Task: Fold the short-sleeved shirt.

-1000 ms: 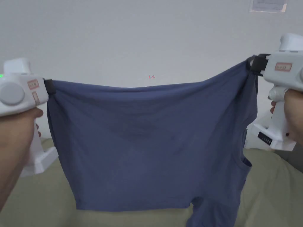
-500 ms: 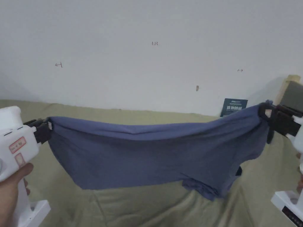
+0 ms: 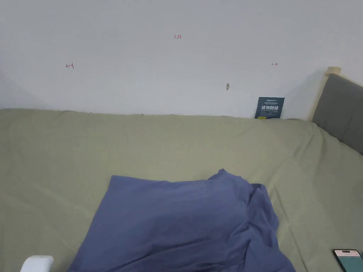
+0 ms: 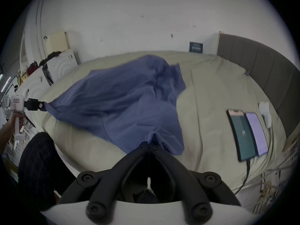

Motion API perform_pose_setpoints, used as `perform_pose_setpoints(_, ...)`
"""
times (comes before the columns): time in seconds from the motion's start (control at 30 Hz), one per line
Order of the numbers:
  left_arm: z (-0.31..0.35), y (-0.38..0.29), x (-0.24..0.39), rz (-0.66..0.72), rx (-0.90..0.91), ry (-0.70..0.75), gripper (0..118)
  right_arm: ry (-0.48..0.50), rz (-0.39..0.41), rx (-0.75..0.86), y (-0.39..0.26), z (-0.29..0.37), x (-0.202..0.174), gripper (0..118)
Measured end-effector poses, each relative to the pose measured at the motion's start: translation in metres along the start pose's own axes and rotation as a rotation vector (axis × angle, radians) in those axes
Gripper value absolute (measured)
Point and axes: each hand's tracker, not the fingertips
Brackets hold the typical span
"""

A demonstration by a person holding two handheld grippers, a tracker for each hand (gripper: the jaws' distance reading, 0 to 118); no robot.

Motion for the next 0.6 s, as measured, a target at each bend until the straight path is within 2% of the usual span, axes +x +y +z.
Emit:
perform_pose_setpoints(0.03, 0.004, -0.005, -0.005, 0.035, 0.002, -0.028, 11, 0.019, -0.039, 0.048, -0.003, -0.001, 0.007, 5)
perform_pose_setpoints(0.07, 0.004, -0.006, -0.008, 0.059, 0.009, -0.038, 50, 0.006, -0.062, 0.085, -0.004, -0.001, 0.012, 21)
perform_pose_setpoints(0.1, 0.007, -0.007, -0.010, 0.049, 0.037, -0.010, 96, -0.033, -0.061, 0.121, -0.002, 0.001, 0.013, 45)
perform_pose_setpoints(0.13, 0.012, -0.007, -0.011, 0.036, 0.066, 0.019, 118, -0.055, -0.062, 0.152, 0.001, 0.007, 0.013, 76)
perform_pose_setpoints(0.17, 0.033, -0.009, -0.001, 0.025, 0.075, 0.020, 116, -0.027, -0.071, 0.174, 0.005, 0.016, 0.011, 108)
perform_pose_setpoints(0.2, 0.053, -0.009, 0.003, 0.019, 0.190, -0.010, 115, -0.013, -0.062, 0.189, 0.009, 0.034, -0.001, 114)
perform_pose_setpoints(0.3, 0.109, -0.016, 0.019, -0.042, 0.300, -0.016, 116, 0.002, -0.014, 0.328, 0.017, 0.082, -0.032, 114)
perform_pose_setpoints(0.4, 0.146, -0.033, 0.036, -0.083, 0.419, -0.016, 116, 0.032, -0.021, 0.419, 0.008, 0.109, -0.051, 114)
perform_pose_setpoints(0.47, 0.145, -0.048, 0.034, -0.094, 0.438, 0.029, 116, 0.061, -0.020, 0.379, 0.007, 0.119, -0.061, 113)
perform_pose_setpoints(0.5, 0.144, -0.049, 0.035, -0.106, 0.397, 0.024, 112, 0.070, -0.024, 0.381, 0.004, 0.122, -0.065, 103)
perform_pose_setpoints(0.53, 0.141, -0.047, 0.034, -0.131, 0.368, 0.030, 99, 0.059, -0.031, 0.398, 0.000, 0.124, -0.070, 65)
perform_pose_setpoints(0.57, 0.136, -0.047, 0.035, -0.157, 0.350, 0.055, 43, 0.003, -0.024, 0.387, 0.000, 0.122, -0.074, 0)
perform_pose_setpoints(0.6, 0.122, -0.045, 0.036, -0.196, 0.287, 0.123, 0, -0.038, -0.014, 0.386, -0.003, 0.126, -0.068, 0)
